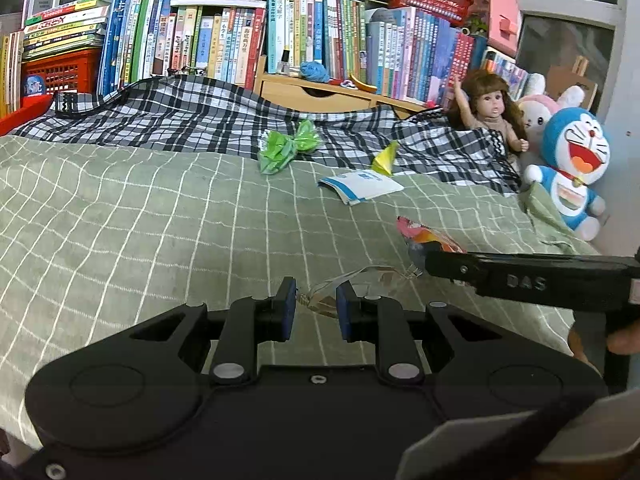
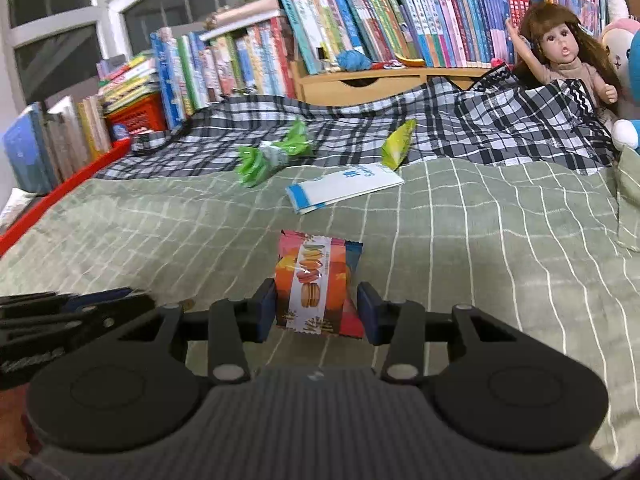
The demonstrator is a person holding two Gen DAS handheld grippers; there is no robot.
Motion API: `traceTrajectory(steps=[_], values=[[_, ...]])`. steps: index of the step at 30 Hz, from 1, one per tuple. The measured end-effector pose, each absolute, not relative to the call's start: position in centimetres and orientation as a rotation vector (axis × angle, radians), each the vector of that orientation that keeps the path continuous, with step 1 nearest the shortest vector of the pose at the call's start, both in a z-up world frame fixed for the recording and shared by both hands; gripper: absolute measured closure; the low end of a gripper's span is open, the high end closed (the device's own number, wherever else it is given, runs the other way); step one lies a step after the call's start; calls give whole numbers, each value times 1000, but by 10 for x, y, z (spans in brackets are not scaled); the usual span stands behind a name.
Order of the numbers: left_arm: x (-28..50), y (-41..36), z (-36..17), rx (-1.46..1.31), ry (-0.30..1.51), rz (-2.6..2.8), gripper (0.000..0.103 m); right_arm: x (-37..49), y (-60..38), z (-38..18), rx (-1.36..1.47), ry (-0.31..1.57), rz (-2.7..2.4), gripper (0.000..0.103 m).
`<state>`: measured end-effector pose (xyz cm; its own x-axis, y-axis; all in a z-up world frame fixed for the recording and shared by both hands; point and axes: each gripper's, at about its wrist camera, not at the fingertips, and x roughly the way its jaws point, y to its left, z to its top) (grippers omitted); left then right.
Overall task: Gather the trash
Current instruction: 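Carry the clear wrapper and orange snack packet down to the trash bag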
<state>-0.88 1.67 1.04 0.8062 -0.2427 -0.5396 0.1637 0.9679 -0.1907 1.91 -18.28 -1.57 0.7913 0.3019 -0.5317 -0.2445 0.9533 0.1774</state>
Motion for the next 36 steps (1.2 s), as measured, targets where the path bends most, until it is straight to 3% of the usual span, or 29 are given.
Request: traceTrajectory(steps=[21,36], values=[[-139,23,-1,-45,684,-333,83,-141,-188,-40,129,636,453,54],[-157,24,-81,-27,954,-272,83,-164,-160,-112,-12,843,438,54]])
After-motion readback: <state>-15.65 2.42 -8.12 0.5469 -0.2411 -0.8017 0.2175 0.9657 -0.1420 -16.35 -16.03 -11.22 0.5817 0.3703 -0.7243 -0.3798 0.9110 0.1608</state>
